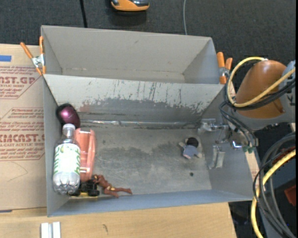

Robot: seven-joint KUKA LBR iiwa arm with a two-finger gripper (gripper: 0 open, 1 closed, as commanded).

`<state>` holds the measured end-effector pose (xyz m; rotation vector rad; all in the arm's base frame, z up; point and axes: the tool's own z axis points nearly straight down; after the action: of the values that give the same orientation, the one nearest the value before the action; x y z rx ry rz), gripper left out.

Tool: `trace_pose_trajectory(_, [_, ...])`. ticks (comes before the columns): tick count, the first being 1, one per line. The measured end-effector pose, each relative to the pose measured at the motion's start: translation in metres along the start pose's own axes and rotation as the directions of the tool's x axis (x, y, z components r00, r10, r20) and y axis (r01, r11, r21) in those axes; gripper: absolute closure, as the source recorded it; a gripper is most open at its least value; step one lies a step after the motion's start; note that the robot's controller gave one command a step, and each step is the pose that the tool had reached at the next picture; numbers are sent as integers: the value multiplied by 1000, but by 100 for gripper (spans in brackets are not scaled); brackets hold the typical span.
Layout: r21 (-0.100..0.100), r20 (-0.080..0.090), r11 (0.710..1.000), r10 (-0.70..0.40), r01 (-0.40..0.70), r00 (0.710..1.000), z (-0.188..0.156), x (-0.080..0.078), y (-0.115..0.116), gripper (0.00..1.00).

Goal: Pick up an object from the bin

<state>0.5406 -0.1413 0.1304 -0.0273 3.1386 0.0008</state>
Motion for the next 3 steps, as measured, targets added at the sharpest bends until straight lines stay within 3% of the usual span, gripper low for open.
trace_pose_trajectory(1, [1, -1, 1000, -25, 25, 1000, 31, -13, 8, 0])
trace_pose_trajectory(2, [0, 1, 1000, 24, -24, 1000, 59, -27, -2, 0])
trace_pose_trajectory(3, [1, -1, 986, 166, -166, 986, 60, -25, 11, 100])
